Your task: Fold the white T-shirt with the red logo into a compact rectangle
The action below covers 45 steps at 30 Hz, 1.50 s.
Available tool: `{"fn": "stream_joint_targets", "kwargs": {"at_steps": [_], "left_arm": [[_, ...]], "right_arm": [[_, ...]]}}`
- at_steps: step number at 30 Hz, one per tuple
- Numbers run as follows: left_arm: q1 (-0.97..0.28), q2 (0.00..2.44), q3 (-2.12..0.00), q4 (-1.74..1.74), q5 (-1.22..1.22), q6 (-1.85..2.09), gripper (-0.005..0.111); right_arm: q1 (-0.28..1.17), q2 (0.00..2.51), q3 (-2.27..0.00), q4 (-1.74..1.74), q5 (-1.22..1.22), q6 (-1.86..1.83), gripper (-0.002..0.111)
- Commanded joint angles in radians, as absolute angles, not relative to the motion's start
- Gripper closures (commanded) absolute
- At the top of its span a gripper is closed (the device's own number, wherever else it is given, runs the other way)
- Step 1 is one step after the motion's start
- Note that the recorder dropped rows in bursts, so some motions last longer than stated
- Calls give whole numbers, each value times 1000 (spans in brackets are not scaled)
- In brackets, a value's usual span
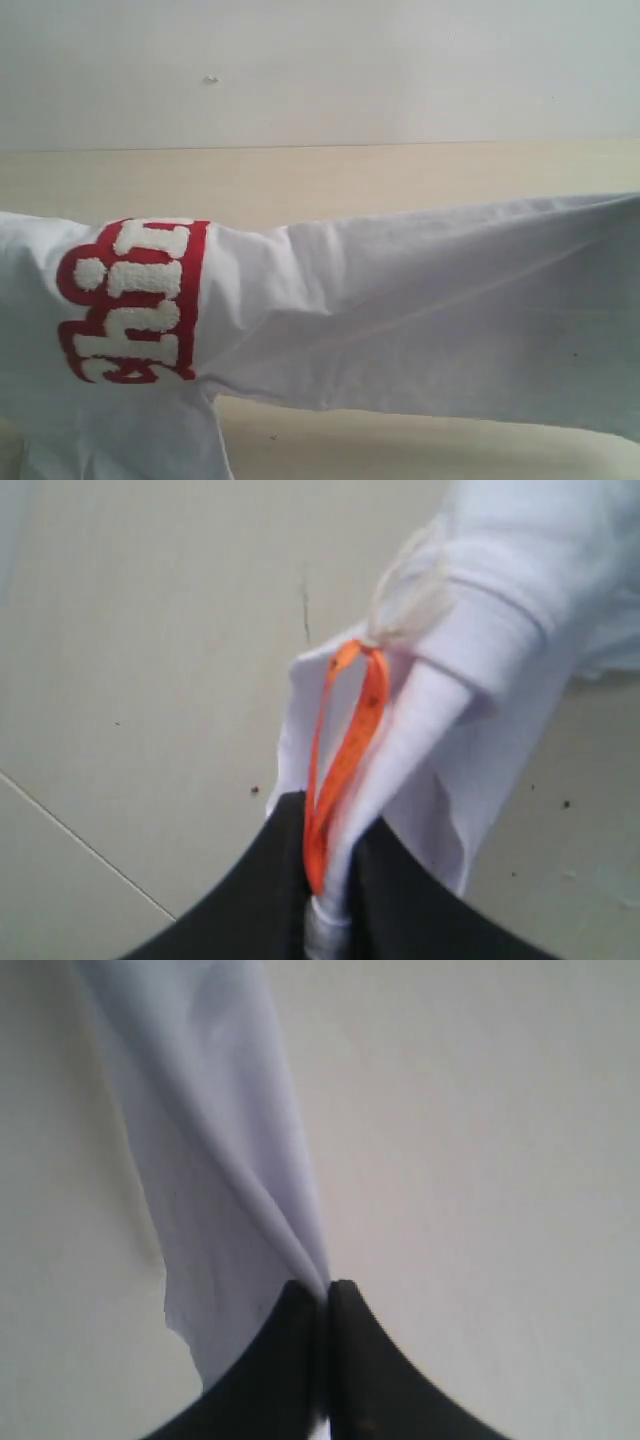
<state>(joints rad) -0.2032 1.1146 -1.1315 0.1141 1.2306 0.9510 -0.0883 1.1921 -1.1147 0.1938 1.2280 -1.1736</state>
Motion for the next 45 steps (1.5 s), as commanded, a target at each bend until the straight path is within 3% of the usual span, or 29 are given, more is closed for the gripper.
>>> {"fn": "stream_joint_targets", "kwargs": {"at_steps": [1,8,16,29,34,41,45], "left_arm": [[-208,1372,-1126,239,1218,957,107],[-208,1658,-1126,329,834,832,107],[-99,1846,-1126,380,452,500,107],[-77,1962,-1126,388,229,250,107],[-77,1966,-1126,388,229,228,107],[-77,1966,-1126,388,234,228,107],[-77,1966,-1126,388,226,228,99]], "right_arm": [[-93,1414,-1113,186,1113,-1196,108],[-93,1694,-1113,179,858,-1213,108],[-93,1830,-1113,182,588,-1202,108],[-93,1886,-1113,182,462,-1120,106],[-93,1916,-1113,182,462,-1120,86],[-93,1924,-1113,180,449,-1163,36],[-93,1924,-1113,180,435,-1168,26]]}}
